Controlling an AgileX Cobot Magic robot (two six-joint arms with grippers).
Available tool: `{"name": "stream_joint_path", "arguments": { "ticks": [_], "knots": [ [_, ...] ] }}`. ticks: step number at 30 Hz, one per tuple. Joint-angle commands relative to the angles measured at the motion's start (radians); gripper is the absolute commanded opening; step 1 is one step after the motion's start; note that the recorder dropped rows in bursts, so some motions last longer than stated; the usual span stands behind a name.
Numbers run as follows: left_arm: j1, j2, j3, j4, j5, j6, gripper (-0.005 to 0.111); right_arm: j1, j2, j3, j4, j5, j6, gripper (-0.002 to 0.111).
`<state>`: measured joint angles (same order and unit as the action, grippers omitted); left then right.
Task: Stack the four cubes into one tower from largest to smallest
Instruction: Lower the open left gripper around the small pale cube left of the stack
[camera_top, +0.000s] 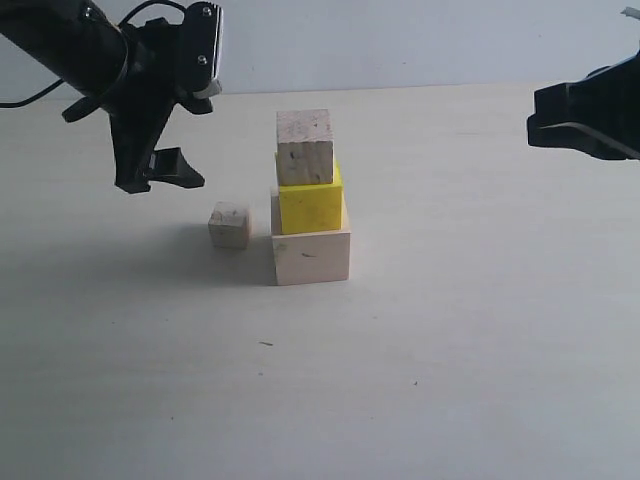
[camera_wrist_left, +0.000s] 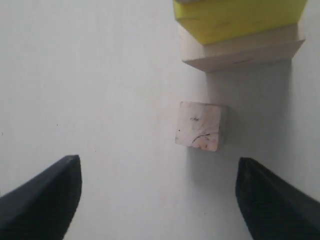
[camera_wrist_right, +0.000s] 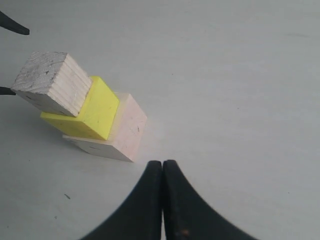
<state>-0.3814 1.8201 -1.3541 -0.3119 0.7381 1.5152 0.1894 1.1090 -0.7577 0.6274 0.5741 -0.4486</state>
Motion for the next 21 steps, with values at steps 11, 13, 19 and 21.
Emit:
{"name": "stream_joint_path", "arguments": {
  "ticks": [11,13,19,21],
  "knots": [
    [-0.004,0.004,-0.007,-0.012,0.039,-0.009,0.081,-0.003,-0.004,0.004,0.003,-0.008,-0.003,0.0],
    [-0.004,0.004,-0.007,0.021,0.07,-0.013,0.081,-0.003,-0.004,0.004,0.001,-0.008,-0.003,0.0],
    [-0.001,0.025,-0.007,0.038,0.063,0.091,0.081,-0.003,-0.004,0.004,0.001,-0.008,-0.003,0.0],
    [0.003,0.044,-0.007,0.033,0.076,0.128,0.081,-0.003,-0.004,0.004,0.001,-0.008,-0.003,0.0]
  ]
}}
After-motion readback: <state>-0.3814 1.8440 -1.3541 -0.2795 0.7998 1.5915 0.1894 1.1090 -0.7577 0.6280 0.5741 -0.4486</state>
